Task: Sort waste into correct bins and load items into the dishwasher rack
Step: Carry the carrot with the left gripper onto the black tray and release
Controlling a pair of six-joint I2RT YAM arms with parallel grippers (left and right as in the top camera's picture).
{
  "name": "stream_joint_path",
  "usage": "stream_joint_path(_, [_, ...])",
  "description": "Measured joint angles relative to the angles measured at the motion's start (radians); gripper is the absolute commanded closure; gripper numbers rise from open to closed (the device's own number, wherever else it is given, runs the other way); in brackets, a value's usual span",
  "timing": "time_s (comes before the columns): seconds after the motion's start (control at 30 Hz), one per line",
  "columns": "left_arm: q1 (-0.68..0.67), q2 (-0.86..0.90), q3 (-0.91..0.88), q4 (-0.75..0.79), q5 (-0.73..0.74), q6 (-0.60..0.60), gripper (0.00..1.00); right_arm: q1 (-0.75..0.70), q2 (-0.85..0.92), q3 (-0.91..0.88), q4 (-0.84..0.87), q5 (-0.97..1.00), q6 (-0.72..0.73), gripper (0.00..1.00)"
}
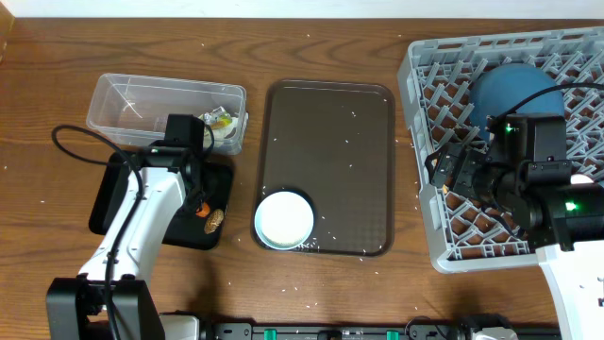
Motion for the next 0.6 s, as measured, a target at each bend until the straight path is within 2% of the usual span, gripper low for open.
stream_joint_path(0.1, [0.001,-0.001,-0.002,0.003,0.053,0.018,0.49,0.000,0.000,0.000,0.000,0.000,-0.006,0.01])
stream_joint_path(0.13, [0.001,-0.005,-0.002,0.000,0.077,0.030,0.27,0.000,0.000,0.000,0.000,0.000,-0.007,0.01])
stream_joint_path(0.17, [0.001,-0.009,-0.002,-0.008,0.097,0.041,0.15,0.000,0.000,0.000,0.000,0.000,-0.009,0.01])
stream_joint_path(0.23, [0.001,-0.027,-0.002,-0.040,0.121,0.055,0.10,0.000,0.000,0.000,-0.001,0.000,-0.012,0.01])
stream_joint_path(0.37, [0.001,-0.068,-0.002,-0.116,0.129,0.069,0.11,0.000,0.000,0.000,-0.001,0.000,-0.014,0.01])
stream_joint_path(0.53, [0.000,-0.070,-0.008,-0.124,0.138,0.078,0.54,0.000,0.000,0.000,0.002,0.000,-0.017,0.01])
stream_joint_path(0.6, [0.001,-0.070,-0.026,-0.118,0.143,0.082,0.64,0.000,0.000,0.000,0.005,0.000,-0.017,0.01])
